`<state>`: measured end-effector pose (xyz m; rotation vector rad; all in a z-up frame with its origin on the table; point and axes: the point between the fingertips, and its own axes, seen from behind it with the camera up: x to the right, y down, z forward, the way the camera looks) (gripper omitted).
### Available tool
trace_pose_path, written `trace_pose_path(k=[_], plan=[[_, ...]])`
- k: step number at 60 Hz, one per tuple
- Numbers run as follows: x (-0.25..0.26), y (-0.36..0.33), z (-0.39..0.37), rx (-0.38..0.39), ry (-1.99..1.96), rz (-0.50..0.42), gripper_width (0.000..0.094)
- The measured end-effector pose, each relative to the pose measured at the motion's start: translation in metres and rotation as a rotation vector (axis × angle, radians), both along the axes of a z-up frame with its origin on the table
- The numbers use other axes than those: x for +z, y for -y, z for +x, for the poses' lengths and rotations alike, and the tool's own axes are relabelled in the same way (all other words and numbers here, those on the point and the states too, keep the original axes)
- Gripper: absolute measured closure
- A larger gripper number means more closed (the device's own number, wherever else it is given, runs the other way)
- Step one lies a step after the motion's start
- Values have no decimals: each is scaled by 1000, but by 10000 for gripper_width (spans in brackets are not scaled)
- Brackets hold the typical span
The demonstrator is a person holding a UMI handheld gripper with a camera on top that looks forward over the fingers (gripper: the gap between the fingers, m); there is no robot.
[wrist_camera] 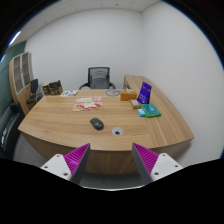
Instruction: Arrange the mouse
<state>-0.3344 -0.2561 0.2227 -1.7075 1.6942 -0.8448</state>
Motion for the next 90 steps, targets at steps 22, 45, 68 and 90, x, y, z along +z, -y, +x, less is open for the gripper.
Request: trace_pose_path(k=[22, 45, 68, 90], plan=[[-17, -1, 8, -11, -21, 3, 69], [-35, -24, 29, -7, -19, 11, 68], [-54, -79, 49, 24, -42, 28, 69], [-101, -99, 106, 14, -35, 3, 71]])
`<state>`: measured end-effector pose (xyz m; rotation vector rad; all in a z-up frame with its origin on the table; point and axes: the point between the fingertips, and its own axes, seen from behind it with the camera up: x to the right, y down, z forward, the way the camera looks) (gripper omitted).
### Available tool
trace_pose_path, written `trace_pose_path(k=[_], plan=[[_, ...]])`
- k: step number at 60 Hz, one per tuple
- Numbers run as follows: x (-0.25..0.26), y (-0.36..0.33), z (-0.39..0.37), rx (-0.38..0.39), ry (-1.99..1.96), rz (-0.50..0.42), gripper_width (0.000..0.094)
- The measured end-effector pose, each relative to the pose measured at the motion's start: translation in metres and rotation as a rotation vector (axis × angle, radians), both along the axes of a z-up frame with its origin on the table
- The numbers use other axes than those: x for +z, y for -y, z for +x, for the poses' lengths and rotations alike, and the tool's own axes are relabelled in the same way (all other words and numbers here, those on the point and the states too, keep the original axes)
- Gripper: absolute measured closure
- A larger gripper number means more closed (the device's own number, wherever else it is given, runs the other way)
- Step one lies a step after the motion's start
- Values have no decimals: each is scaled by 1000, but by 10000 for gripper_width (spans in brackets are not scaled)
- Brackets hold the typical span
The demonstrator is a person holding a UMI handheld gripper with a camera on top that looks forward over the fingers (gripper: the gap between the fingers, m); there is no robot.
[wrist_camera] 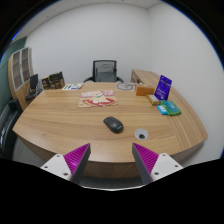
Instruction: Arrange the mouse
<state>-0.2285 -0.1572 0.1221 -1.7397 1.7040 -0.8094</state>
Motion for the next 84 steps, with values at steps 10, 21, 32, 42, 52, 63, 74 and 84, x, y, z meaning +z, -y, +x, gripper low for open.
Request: trace_pose_path(k=[10, 21, 32, 42, 52, 63, 74, 84], plan=[[-23, 1, 36, -9, 22, -17, 70], [-45, 7, 75, -31, 40, -30, 70], [-71, 11, 105, -37, 26, -32, 70], [-92, 17, 131, -37, 15, -58, 69], [-113, 24, 154, -39, -6, -75, 70], [-124, 29, 177, -41, -19, -80, 69], [-128, 30, 199, -47, -20, -55, 70], [-129, 32, 220, -46, -13, -62, 71]])
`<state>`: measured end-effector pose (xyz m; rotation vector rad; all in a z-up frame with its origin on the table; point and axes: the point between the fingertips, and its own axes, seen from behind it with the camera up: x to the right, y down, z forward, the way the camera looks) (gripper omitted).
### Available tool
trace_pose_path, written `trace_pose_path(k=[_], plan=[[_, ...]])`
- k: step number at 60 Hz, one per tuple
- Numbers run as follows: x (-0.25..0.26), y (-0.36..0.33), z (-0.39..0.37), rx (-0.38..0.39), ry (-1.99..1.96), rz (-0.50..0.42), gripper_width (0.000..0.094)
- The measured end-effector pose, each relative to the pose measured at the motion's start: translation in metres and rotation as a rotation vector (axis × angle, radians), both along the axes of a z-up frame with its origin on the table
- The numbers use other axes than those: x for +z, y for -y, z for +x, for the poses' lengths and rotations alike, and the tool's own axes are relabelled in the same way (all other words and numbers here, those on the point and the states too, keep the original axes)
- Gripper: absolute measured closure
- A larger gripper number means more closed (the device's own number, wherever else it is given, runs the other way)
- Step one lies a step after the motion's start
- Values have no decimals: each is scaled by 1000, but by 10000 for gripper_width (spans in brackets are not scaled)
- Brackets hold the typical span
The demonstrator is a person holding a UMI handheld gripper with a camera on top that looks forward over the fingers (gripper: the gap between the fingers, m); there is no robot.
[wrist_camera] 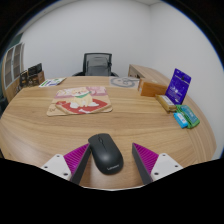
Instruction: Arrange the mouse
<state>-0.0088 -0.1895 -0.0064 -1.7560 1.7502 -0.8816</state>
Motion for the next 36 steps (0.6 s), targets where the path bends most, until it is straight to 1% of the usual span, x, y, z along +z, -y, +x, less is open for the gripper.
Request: trace_pose_path(k=[18, 29, 32, 36], plan=[[-5, 8, 30, -8, 1, -10, 71], [-6, 11, 37, -23, -4, 0, 77], [-7, 8, 38, -21, -8, 16, 128], [-10, 3, 39, -13, -12, 36, 281]])
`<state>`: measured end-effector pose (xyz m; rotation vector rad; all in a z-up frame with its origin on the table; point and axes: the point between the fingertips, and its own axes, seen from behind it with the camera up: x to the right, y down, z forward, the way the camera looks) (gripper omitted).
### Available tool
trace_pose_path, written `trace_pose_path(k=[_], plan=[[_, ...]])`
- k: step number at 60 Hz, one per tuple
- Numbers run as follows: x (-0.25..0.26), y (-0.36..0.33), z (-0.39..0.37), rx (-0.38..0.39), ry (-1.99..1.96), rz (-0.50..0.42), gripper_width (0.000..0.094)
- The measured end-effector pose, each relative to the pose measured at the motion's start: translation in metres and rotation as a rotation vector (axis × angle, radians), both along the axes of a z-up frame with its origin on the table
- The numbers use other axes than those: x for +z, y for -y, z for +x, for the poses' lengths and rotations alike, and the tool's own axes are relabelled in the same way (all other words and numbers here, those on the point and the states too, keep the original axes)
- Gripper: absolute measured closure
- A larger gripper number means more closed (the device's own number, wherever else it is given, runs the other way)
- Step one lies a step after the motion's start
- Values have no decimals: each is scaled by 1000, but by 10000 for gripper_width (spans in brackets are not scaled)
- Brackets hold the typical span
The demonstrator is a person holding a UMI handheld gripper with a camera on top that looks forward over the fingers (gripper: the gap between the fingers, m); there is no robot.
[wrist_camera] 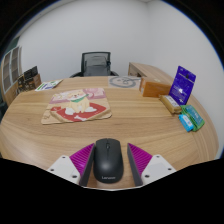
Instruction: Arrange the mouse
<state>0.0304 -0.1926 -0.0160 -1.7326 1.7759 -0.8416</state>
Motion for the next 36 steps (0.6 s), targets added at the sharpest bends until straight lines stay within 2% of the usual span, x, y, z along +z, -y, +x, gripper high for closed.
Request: trace_pose_path(k=[4, 13, 25, 36], plan=[[-1, -6, 1, 16, -1, 4, 429], [-1, -5, 0, -2, -8, -6, 471], [0, -3, -1, -26, -14, 9, 604], [20, 9, -6, -82, -15, 11, 625]])
